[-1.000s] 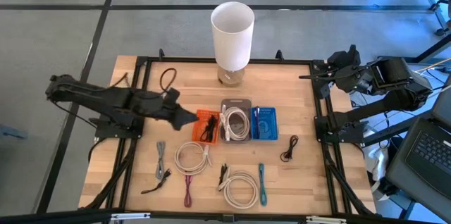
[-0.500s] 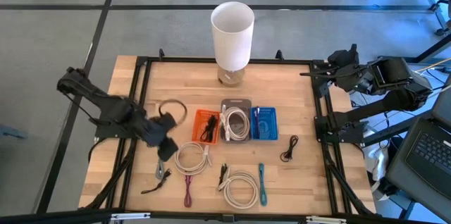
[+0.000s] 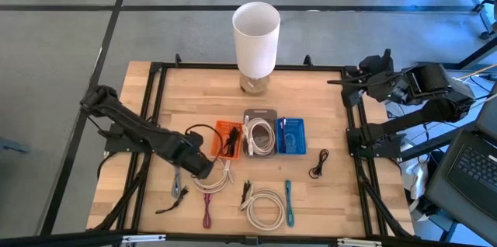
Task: Pick & Place USB Port
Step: Put the brown HDMI cable into the black bin
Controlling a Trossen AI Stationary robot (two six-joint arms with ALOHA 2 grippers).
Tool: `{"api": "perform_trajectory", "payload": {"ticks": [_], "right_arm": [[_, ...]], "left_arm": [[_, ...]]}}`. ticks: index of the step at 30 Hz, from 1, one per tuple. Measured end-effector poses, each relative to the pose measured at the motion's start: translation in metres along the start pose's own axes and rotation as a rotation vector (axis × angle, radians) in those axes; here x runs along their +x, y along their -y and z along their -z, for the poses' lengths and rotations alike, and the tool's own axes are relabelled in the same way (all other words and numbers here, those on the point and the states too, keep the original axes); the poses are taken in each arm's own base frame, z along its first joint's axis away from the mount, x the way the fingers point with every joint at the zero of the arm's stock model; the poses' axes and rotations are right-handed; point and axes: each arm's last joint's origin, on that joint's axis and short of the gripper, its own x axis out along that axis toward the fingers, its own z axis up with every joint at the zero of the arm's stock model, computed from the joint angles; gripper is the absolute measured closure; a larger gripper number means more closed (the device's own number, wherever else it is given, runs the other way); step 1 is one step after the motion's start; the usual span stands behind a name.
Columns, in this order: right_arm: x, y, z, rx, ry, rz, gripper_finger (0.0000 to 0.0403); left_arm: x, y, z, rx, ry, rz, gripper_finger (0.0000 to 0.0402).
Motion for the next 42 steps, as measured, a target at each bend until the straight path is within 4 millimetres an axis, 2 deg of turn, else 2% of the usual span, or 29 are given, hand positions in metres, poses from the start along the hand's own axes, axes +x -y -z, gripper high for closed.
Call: {"api": "perform_trajectory", "payload": {"ticks": [5, 11, 15, 20, 30, 34, 39, 42], "right_arm": [[0.003, -0.004, -0.001, -0.018, -0.008, 0.006, 0.0277], [0.004, -0.006, -0.001, -0.045, -0.014, 0.01, 0.0277], [0.004, -0.007, -0.001, -0.045, -0.018, 0.005, 0.0277], [0.004, -0.007, -0.001, -0.045, -0.019, 0.004, 0.0277], [0.004, -0.007, -0.001, -0.043, -0.02, 0.002, 0.0277], [0.004, -0.007, -0.001, -0.042, -0.02, 0.002, 0.0277], [0.004, -0.007, -0.001, -0.041, -0.02, 0.002, 0.0277], [0.004, -0.007, -0.001, -0.041, -0.02, 0.002, 0.0277]], "left_arm": [[0.023, 0.009, -0.005, -0.043, 0.006, -0.082, 0.0233], [0.049, 0.005, -0.004, -0.105, 0.01, -0.119, 0.0233], [0.066, 0.0, -0.002, -0.111, 0.003, -0.102, 0.0233], [0.084, 0.001, 0.002, -0.11, -0.044, 0.0, 0.0233], [0.111, -0.023, 0.009, -0.131, -0.113, -0.065, 0.0236], [0.111, -0.024, 0.009, -0.116, -0.118, -0.061, 0.0269], [0.109, -0.022, 0.009, -0.109, -0.12, -0.022, 0.0364], [0.106, -0.023, 0.01, -0.113, -0.119, 0.001, 0.0374]]}}
